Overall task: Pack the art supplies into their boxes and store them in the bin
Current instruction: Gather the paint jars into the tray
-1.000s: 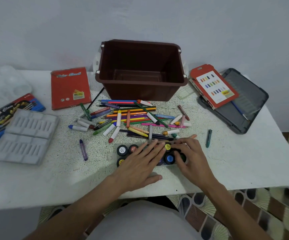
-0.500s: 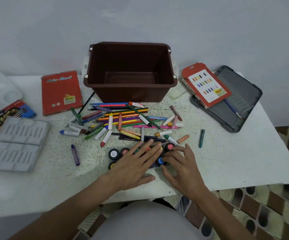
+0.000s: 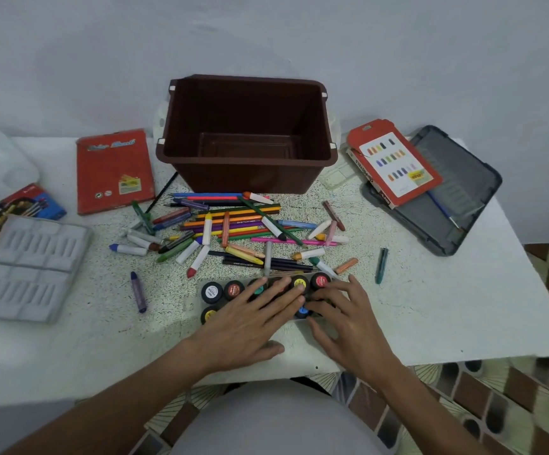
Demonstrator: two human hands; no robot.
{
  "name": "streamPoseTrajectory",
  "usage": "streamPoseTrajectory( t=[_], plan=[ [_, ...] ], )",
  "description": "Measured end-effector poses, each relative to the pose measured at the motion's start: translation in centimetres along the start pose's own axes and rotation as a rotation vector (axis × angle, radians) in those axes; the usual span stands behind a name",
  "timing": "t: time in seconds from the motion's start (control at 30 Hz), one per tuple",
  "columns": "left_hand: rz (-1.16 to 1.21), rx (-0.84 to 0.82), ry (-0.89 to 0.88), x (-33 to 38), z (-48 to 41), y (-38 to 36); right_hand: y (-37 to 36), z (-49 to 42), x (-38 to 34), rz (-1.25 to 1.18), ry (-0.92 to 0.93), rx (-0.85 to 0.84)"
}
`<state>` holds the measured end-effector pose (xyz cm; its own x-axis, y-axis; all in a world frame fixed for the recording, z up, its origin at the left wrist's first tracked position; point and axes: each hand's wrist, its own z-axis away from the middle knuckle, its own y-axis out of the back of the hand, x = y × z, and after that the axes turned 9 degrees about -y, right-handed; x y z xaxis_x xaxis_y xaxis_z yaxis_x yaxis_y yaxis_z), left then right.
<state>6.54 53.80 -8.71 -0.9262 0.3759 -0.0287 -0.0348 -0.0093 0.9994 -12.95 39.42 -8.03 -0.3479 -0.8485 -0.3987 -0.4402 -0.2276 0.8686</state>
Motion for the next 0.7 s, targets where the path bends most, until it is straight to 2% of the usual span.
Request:
streamPoseTrajectory(
  t=[0.23, 0.57, 0.7],
  plan=[
    [0.031, 0.046, 0.041, -0.05, 0.05, 0.11, -0.18, -0.54, -0.14, 0.0, 0.0, -0.021],
    [0.044, 0.314, 0.05, 0.14, 0.42, 0.24, -0.29, -0.37, 0.38, -0.021, -0.014, -0.049],
    [0.07, 0.335, 0.009, -0.3, 0.22, 0.63, -0.22, -0.38, 0.45, -0.028, -0.013, -0.055]
  ],
)
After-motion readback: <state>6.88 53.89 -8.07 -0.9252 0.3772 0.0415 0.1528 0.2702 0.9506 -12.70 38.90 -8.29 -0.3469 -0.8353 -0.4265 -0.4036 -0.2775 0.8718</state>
